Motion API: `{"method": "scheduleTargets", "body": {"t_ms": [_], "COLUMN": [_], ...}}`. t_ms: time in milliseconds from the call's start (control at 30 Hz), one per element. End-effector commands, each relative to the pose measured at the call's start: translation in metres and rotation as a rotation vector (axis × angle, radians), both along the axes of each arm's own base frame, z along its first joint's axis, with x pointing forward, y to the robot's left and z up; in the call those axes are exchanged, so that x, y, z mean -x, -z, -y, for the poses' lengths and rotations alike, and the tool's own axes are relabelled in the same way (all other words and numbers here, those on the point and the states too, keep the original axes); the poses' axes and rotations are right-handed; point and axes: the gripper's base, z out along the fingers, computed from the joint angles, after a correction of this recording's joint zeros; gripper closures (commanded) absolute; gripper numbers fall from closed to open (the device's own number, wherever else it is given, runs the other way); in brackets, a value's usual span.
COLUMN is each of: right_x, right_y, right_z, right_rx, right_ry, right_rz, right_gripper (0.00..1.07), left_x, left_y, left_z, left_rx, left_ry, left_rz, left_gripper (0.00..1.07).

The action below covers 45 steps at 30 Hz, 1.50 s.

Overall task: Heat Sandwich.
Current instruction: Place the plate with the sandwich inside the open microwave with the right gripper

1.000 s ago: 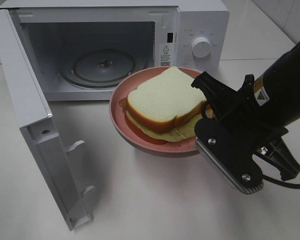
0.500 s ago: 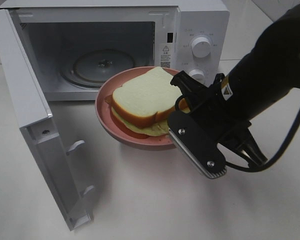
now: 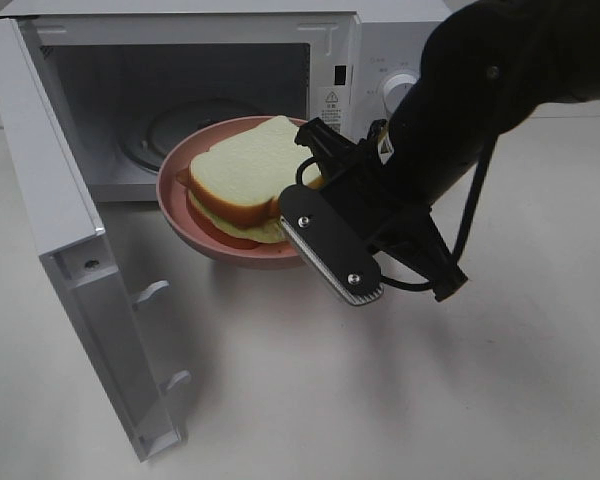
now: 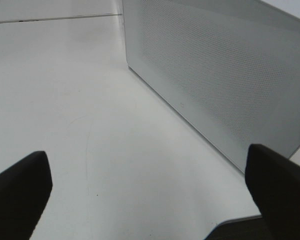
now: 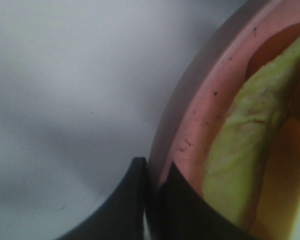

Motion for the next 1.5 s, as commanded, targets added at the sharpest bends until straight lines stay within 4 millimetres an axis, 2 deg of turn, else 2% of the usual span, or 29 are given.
{"method": "scheduleTargets", "body": {"t_ms": [33, 333, 767, 1500], "right_x": [-0.011, -0.031, -0.061, -0.111], "right_y": [-0.004, 0.002, 0.001, 0.006], "right_z": [-0.01, -0.028, -0.051, -0.085], "right_rx": [-0.027, -0.006, 0.008, -0.013], "right_ry": [-0.006, 0.003, 0.023, 0.192], "right_rz": [0.021, -0.015, -0.035, -0.004], "right_gripper": [1.07, 1.07, 1.07, 1.07], "left_x": [0.002, 0.002, 0.002, 0.002], "left_y": [0.0, 0.0, 0.0, 0.0], "left_z": [0.0, 0.0, 0.0, 0.0], "left_rx": [0.009, 0.009, 0.009, 0.008], "left_ry": [0.0, 0.0, 0.0, -0.001], "left_rz": [0.031, 0.031, 0.031, 0.031], "left_gripper": [0.05, 0.05, 0.05, 0.05]}}
